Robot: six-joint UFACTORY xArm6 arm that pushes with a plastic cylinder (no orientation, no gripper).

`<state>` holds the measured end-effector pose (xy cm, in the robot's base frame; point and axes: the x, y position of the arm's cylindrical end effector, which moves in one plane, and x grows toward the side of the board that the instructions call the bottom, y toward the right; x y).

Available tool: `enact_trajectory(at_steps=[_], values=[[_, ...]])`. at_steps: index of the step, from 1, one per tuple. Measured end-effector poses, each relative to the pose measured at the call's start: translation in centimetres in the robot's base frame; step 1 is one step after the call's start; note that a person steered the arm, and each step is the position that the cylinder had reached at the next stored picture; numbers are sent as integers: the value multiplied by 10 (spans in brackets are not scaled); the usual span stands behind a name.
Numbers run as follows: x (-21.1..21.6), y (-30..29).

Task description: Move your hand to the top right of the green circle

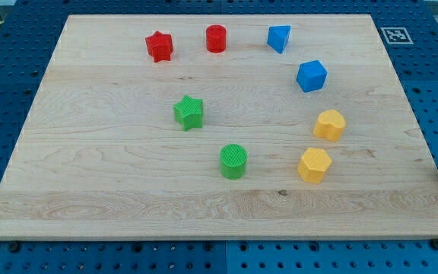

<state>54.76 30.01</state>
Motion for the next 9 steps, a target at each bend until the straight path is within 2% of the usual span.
enact_trajectory(at_steps=[1, 6, 7, 9], values=[[0, -39], [-5, -50], [-12, -74], [-24, -87]])
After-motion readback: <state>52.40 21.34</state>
